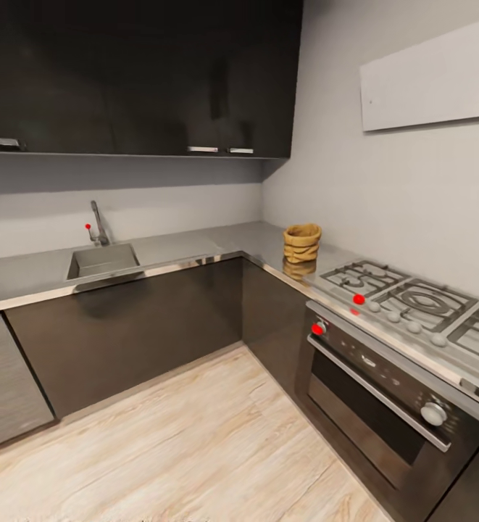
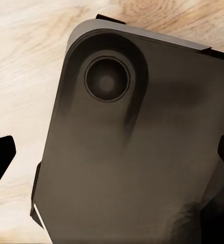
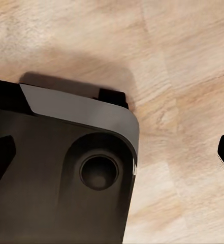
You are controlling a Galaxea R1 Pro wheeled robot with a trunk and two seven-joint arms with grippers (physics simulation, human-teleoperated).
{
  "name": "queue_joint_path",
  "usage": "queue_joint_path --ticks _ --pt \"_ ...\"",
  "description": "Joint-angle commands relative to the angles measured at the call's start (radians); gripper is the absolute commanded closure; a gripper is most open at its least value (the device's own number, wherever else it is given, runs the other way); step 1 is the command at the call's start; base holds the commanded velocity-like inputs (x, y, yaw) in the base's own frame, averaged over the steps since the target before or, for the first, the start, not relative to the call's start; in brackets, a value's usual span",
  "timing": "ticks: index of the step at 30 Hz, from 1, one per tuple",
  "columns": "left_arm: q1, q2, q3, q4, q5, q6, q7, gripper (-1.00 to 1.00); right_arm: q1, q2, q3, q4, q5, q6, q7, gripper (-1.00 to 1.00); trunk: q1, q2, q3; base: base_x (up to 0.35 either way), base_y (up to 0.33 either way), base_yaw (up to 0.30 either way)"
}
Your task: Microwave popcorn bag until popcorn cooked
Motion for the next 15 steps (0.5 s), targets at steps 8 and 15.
queue_joint_path --ticks 8,15 --pt "0.001 0.000 0.002 -0.002 0.003 -0.001 0.001 -1.00 -0.001 0.001 -0.001 0.003 0.009 -0.003 -0.005 -1.00 0.000 0.000 -0.001 0.000 0.000 0.216" --pt "0.001 0.003 0.001 -0.002 0.004 0.006 -0.006 -1.00 -0.001 -0.005 0.002 0.002 0.011 0.004 -0.003 -1.00 0.000 0.000 -0.001 0.067 0.000 0.004"
